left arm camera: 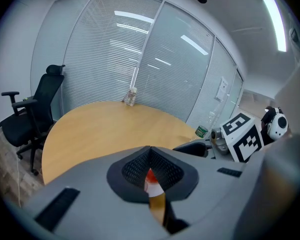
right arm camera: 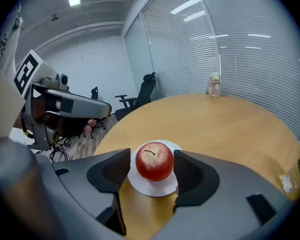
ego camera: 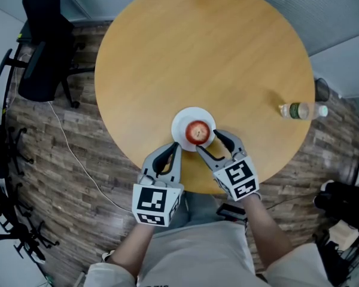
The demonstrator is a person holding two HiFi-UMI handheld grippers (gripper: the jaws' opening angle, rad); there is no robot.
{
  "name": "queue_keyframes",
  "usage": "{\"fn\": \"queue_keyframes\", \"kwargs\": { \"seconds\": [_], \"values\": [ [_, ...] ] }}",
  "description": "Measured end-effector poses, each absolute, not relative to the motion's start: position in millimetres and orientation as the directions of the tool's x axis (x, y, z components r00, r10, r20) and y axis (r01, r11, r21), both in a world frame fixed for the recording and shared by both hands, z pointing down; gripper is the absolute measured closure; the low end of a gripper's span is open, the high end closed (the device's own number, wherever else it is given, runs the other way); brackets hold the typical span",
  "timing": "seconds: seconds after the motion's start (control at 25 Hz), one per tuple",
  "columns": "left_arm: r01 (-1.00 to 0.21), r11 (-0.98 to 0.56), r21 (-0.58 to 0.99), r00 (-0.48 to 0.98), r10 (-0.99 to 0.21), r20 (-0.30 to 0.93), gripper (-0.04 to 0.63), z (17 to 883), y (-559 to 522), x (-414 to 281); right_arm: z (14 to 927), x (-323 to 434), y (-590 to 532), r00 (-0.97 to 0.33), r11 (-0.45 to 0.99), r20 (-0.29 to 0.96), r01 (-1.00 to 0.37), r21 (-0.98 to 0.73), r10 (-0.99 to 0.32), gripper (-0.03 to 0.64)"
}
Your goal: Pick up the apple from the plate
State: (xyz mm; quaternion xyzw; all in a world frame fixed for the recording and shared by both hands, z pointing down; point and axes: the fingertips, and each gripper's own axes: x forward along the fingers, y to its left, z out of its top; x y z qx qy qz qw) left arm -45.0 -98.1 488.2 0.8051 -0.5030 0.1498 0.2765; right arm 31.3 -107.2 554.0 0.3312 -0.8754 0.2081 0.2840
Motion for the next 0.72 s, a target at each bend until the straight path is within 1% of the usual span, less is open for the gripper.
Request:
{"fn": "queue_keyframes", "kwargs": {
  "seconds": [0.24, 0.72],
  "values": [
    [-0.897, -0.330, 0.294, 0.441, -0.711, 0.548, 0.594, 497.1, -92.5, -52.7, 562.4, 26.4, -109.9, -0.614, 0.687, 0.643, -0.703, -0.183, -0.457, 0.293],
    [-0.903, -0.306, 0.303, 0.428, -0.707, 0.563, 0.593, 503.5, -92.5, -62.1, 586.0, 20.4, -113.7, -0.601, 0.686, 0.682, -0.700, -0.198, -0.416, 0.264]
  ]
}}
